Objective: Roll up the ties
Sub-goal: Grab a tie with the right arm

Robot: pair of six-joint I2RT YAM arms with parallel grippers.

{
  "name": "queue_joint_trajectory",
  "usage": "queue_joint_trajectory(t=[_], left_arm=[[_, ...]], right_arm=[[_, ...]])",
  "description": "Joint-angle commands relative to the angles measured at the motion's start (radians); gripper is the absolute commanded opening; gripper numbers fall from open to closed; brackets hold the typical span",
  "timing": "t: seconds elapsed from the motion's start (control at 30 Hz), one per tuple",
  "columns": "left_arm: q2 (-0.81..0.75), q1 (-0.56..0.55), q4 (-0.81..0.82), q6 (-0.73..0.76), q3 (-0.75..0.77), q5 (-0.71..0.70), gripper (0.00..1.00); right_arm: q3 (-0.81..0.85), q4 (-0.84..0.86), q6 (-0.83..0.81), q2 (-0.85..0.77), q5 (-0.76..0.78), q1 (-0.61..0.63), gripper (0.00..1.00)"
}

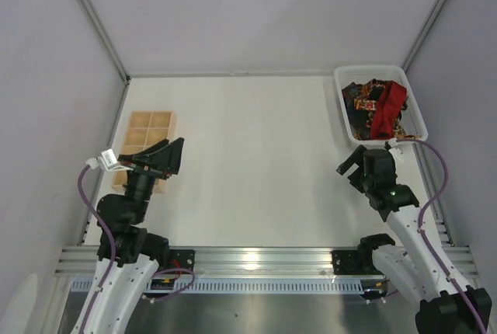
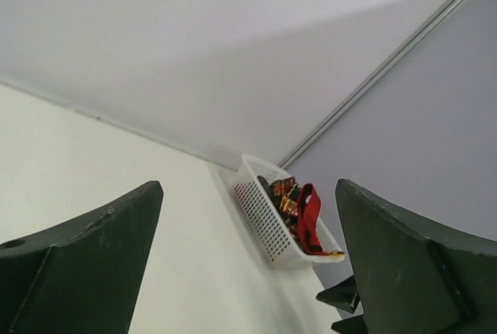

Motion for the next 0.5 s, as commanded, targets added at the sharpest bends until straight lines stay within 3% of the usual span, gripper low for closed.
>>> queue_joint_trajectory(t=[0.0, 0.17, 0.27, 0.37, 0.4, 0.47], left_arm=[[0.017, 0.011, -0.205, 0.030, 0.041, -0.026, 1.00], [0.102, -0.009, -0.181, 0.060, 0.039, -0.024, 1.00], [0.191, -0.039, -0.184, 0.078, 0.078, -0.009, 1.00], [0.323, -0.053, -0.205, 0.080, 0.133, 0.122, 0.97], [0.358, -0.058, -0.217, 0.087, 0.151, 0.155, 0.95], [0.403, -0.073, -0.221, 0.109, 0.179, 0.259, 0.91]], right_arm=[[0.054, -0.027, -0.102, 0.018, 0.004, -0.041, 1.00], [0.174, 0.113, -0.257, 0.146, 0.006, -0.136, 0.99], [0.276, 0.184, -0.310, 0.252, 0.047, -0.203, 0.90], [0.368, 0.233, -0.314, 0.406, 0.001, -0.325, 0.83], [0.387, 0.246, -0.325, 0.477, -0.038, -0.340, 0.75], [0.453, 0.268, -0.345, 0.541, -0.036, -0.351, 0.73]])
